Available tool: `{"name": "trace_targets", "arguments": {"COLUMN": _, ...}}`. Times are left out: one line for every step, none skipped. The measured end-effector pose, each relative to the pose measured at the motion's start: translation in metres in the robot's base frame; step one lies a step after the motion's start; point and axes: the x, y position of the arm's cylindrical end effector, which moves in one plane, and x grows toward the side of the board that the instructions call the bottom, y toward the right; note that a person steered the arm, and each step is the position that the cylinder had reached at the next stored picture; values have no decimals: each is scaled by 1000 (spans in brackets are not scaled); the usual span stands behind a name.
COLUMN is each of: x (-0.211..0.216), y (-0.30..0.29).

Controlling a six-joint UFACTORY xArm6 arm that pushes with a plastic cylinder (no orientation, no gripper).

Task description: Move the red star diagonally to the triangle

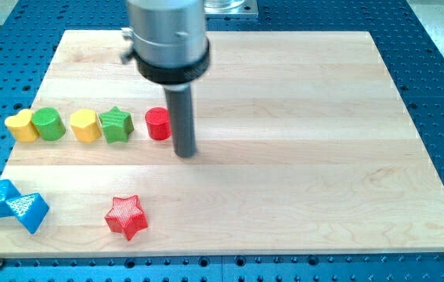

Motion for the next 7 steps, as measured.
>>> {"name": "trace_targets", "arguments": {"x": 90, "y": -8}}
{"name": "trace_targets", "arguments": {"x": 123, "y": -48}}
{"name": "trace_targets", "arguments": {"x": 119, "y": -116}}
{"name": "trace_targets", "arguments": {"x": 90, "y": -133}}
{"name": "trace_targets", "arguments": {"x": 85, "y": -108}}
{"name": "trace_targets", "arguments": {"x": 67, "y": -60}}
{"name": "trace_targets", "arguments": {"x": 61, "y": -22}}
